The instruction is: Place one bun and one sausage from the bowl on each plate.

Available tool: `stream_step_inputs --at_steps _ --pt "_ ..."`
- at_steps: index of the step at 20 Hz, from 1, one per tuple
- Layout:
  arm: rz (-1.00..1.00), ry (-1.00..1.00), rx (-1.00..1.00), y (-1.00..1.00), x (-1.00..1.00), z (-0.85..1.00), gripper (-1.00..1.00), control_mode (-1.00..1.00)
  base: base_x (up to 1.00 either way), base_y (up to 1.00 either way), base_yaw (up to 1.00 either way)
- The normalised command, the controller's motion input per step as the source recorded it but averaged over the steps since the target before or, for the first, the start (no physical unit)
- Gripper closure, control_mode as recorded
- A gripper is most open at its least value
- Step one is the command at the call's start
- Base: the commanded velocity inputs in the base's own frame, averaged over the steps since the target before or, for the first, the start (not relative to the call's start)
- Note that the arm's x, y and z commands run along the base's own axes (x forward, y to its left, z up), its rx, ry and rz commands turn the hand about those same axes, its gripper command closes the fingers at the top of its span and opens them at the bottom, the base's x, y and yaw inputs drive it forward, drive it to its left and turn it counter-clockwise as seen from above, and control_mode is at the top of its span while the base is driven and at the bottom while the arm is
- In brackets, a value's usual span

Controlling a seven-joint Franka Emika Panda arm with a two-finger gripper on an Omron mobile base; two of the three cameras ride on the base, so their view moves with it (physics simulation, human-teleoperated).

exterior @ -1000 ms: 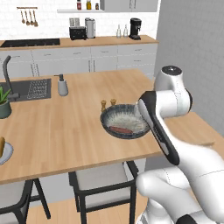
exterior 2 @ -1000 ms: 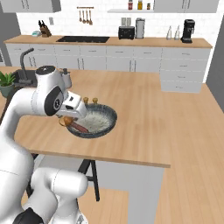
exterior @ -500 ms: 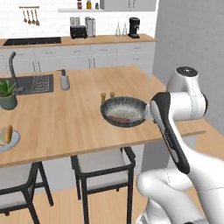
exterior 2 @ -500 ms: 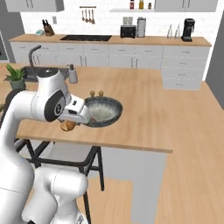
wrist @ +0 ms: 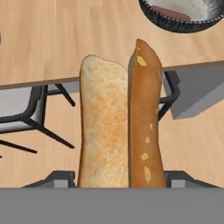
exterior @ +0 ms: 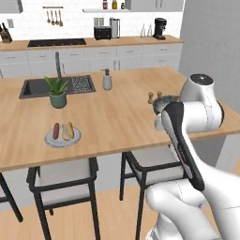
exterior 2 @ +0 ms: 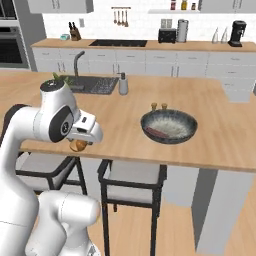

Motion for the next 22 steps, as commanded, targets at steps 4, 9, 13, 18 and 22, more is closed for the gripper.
stream_step_inputs --at_steps 4,9,13,18,22 --pt "0.00 0.00 0.00 0.00 0.00 0.00 1.00 1.00 0.02 1.00 0.00" --pt "0.00 0.00 0.00 0.00 0.00 0.00 1.00 1.00 0.09 1.00 0.00" --pt "0.00 0.00 0.00 0.00 0.00 0.00 1.00 1.00 0.13 1.00 0.00" --pt "0.00 0.00 0.00 0.00 0.00 0.00 1.00 1.00 0.17 1.00 0.00" --pt "0.00 0.00 0.00 0.00 0.00 0.00 1.00 1.00 0.22 1.00 0.00"
